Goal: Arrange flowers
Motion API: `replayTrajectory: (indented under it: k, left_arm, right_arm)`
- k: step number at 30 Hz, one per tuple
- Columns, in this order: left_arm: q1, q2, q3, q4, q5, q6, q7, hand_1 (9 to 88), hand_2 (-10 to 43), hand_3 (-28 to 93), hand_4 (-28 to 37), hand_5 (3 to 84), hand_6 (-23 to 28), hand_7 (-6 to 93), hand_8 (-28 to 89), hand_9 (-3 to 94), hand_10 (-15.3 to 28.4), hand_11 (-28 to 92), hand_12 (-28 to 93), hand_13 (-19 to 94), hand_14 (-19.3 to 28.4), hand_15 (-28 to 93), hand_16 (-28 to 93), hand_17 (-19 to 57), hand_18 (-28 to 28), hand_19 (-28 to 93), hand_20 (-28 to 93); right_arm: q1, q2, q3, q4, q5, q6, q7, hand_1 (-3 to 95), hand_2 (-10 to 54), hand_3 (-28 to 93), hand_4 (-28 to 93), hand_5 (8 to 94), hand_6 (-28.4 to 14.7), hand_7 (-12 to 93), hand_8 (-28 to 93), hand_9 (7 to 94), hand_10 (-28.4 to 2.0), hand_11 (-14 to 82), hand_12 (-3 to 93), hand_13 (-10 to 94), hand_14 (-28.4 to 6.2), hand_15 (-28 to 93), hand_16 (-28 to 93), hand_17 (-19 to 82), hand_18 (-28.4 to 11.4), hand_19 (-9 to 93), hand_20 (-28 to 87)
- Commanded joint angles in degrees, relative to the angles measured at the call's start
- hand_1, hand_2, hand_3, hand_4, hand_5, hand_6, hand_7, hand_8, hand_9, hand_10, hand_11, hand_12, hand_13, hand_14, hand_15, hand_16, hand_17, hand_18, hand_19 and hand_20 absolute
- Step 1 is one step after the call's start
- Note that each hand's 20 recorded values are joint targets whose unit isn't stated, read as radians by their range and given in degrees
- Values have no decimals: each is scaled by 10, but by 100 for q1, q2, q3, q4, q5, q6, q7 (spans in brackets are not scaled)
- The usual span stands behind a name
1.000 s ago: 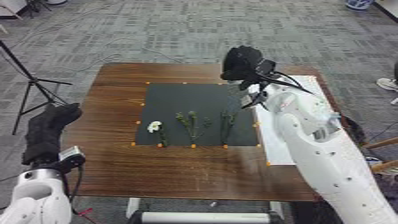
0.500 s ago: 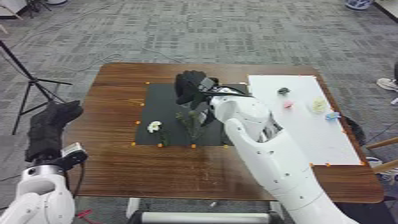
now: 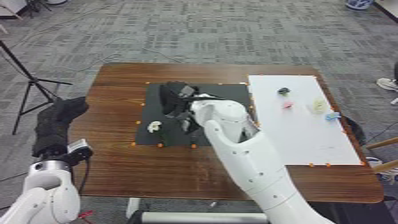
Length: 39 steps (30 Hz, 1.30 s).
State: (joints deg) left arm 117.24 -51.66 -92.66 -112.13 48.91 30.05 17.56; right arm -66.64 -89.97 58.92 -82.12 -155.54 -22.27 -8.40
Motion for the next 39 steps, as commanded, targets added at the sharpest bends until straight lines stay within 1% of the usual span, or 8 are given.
replayTrajectory:
  k: [1, 6, 12, 15, 18, 23, 27, 39]
  left_arm:
    - [273, -49, -194, -22, -63, -211, 212, 212, 319, 645, -283, 591, 2, 239, -88, 567, 129, 241, 154, 441, 162, 247, -4, 98, 106, 89, 202]
    - [350, -74, -250, -28, -82, -256, 258, 213, 318, 644, -283, 591, 1, 241, -89, 562, 129, 242, 155, 440, 162, 249, -4, 98, 106, 90, 202]
    - [442, -111, -346, -36, -87, -386, 277, 214, 317, 644, -283, 593, -5, 246, -92, 559, 126, 242, 153, 439, 160, 248, -3, 98, 106, 89, 201]
    - [429, -111, -320, -36, -73, -406, 277, 214, 317, 644, -283, 592, -7, 249, -92, 558, 123, 243, 153, 438, 158, 247, -3, 99, 106, 89, 201]
    - [368, -110, -291, -3, -63, -474, 261, 215, 317, 643, -283, 589, -11, 254, -94, 556, 116, 246, 152, 440, 153, 241, -4, 100, 106, 86, 200]
    - [485, -142, -396, -16, -82, -582, 310, 206, 307, 651, -283, 578, -21, 275, -103, 552, 96, 256, 150, 444, 141, 222, -1, 103, 105, 78, 202]
    - [644, -179, -543, -43, -109, -661, 352, 208, 274, 657, -283, 571, -23, 285, -111, 548, 90, 261, 147, 445, 139, 217, 4, 105, 103, 70, 204]
    - [971, -321, -892, -73, -120, -982, 418, 209, 260, 661, -283, 559, -30, 308, -122, 544, 80, 271, 144, 451, 128, 208, 8, 107, 102, 60, 210]
  right_arm:
    - [-3, -466, 36, 302, -364, 94, -239, 544, -95, 630, -233, 806, 49, 206, 39, 874, -75, 67, 209, 877, -42, 611, 373, 585, -174, 932, 599]
    - [-94, -589, 156, 510, -810, 436, -439, 548, -86, 617, -230, 803, 49, 199, 28, 862, -76, 61, 186, 879, -40, 609, 374, 586, -173, 932, 600]
    - [-114, -705, 285, 740, -1183, 761, -513, 547, -77, 614, -231, 798, 50, 199, 18, 849, -75, 66, 164, 884, -38, 604, 372, 587, -172, 932, 600]
    - [-105, -774, 369, 826, -1371, 790, -584, 544, -76, 618, -230, 794, 48, 198, 16, 845, -76, 69, 162, 885, -38, 601, 372, 588, -172, 932, 600]
    - [-84, -795, 423, 872, -1366, 711, -565, 536, -79, 631, -228, 795, 47, 196, 17, 842, -77, 72, 158, 887, -39, 600, 371, 589, -173, 932, 601]
    - [-65, -830, 478, 918, -1402, 577, -528, 517, -80, 658, -227, 794, 50, 192, 22, 829, -83, 79, 152, 887, -41, 598, 372, 589, -173, 932, 604]
    - [-50, -793, 425, 888, -1354, 536, -491, 495, -89, 678, -222, 790, 45, 178, 29, 807, -92, 101, 127, 885, -43, 599, 371, 588, -174, 932, 605]
    - [-52, -733, 341, 792, -1268, 442, -423, 413, -95, 752, -226, 696, 20, 165, 12, 721, -110, 98, 118, 873, -47, 610, 356, 581, -174, 932, 601]
